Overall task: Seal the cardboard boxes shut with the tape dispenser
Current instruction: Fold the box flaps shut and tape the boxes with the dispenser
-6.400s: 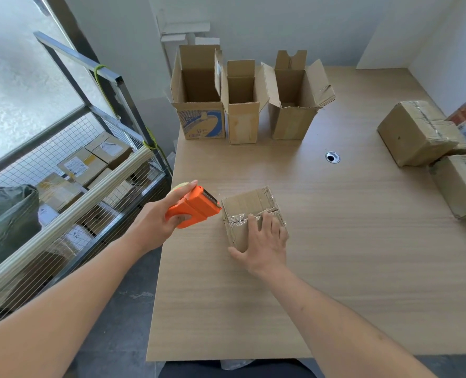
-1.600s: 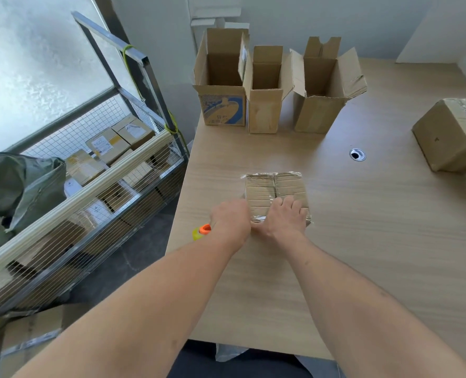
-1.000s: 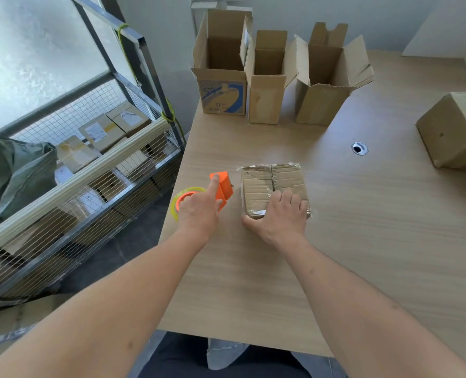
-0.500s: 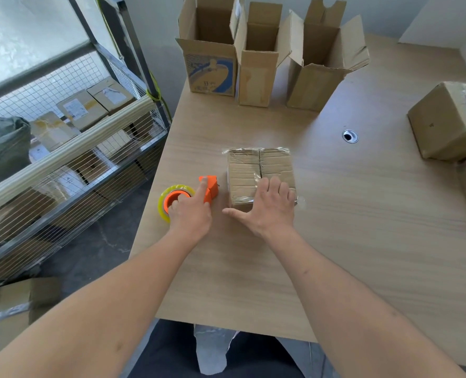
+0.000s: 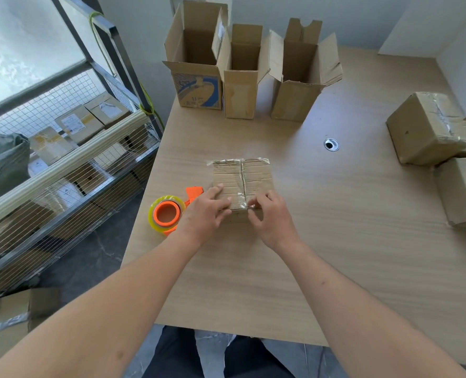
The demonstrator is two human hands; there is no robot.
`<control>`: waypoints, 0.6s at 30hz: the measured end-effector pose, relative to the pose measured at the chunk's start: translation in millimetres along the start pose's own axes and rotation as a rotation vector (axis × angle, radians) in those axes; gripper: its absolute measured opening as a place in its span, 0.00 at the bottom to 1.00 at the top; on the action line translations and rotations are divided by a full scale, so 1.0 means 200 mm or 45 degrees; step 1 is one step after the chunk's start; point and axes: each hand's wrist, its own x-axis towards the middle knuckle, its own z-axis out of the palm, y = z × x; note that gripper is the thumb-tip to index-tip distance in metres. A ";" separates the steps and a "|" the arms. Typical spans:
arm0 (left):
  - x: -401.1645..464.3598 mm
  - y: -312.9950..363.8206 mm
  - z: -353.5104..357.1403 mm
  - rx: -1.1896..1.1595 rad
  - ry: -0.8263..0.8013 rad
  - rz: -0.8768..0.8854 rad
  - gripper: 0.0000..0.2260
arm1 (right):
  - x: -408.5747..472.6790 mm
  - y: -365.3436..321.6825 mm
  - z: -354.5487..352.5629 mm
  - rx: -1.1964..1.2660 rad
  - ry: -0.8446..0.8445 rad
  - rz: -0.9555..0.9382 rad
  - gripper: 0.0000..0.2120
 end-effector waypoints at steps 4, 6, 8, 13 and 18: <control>0.03 0.08 0.00 0.015 -0.038 -0.083 0.10 | -0.03 0.08 -0.04 0.045 0.242 0.247 0.06; 0.03 0.10 0.01 -0.023 -0.041 -0.172 0.12 | -0.04 0.08 -0.04 0.108 0.286 0.394 0.10; 0.02 0.11 0.02 -0.075 -0.013 -0.239 0.13 | -0.04 0.07 -0.04 0.227 0.321 0.495 0.12; 0.03 0.11 0.03 -0.137 0.023 -0.280 0.13 | -0.04 0.02 -0.01 0.252 0.339 0.623 0.16; 0.03 0.10 0.05 -0.151 0.018 -0.255 0.13 | -0.06 0.01 -0.01 0.068 0.229 0.613 0.20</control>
